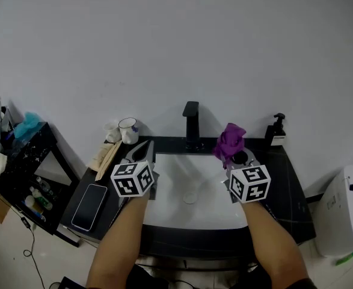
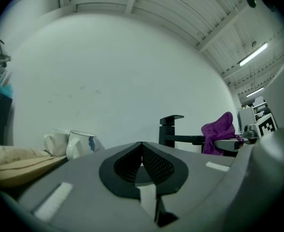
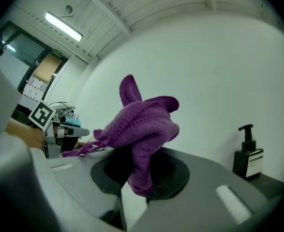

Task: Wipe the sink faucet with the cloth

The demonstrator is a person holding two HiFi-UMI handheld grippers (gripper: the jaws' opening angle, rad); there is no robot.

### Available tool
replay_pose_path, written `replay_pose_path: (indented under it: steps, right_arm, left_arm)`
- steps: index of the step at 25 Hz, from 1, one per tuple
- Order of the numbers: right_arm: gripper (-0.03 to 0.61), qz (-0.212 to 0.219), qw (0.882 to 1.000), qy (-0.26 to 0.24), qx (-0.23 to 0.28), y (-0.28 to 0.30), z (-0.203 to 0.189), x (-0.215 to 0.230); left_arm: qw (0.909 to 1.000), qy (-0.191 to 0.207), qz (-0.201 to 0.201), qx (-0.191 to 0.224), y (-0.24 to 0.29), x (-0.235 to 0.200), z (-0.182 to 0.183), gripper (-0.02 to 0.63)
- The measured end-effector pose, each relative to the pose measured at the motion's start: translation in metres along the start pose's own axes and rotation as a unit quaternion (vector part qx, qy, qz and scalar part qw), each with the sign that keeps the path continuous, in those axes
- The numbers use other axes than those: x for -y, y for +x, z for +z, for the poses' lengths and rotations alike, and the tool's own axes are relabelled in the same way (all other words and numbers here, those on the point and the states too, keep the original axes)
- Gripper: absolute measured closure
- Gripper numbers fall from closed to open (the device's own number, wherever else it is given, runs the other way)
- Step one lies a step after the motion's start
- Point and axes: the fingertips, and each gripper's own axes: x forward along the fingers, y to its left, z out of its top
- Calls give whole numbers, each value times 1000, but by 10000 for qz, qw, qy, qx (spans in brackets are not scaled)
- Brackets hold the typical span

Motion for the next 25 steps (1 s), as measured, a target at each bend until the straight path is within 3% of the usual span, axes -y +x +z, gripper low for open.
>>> replay_pose_path:
  steps: [5,25]
  right_arm:
    - [508,-202,9998,65,-32,1,-4,12]
    - [508,-40,9998,-168,32,4,-4,4]
  left_arm:
    - [9999,91,-11,-71,0,4,-4,594]
    - [9998,138,-155,-66,2,12,-3,595]
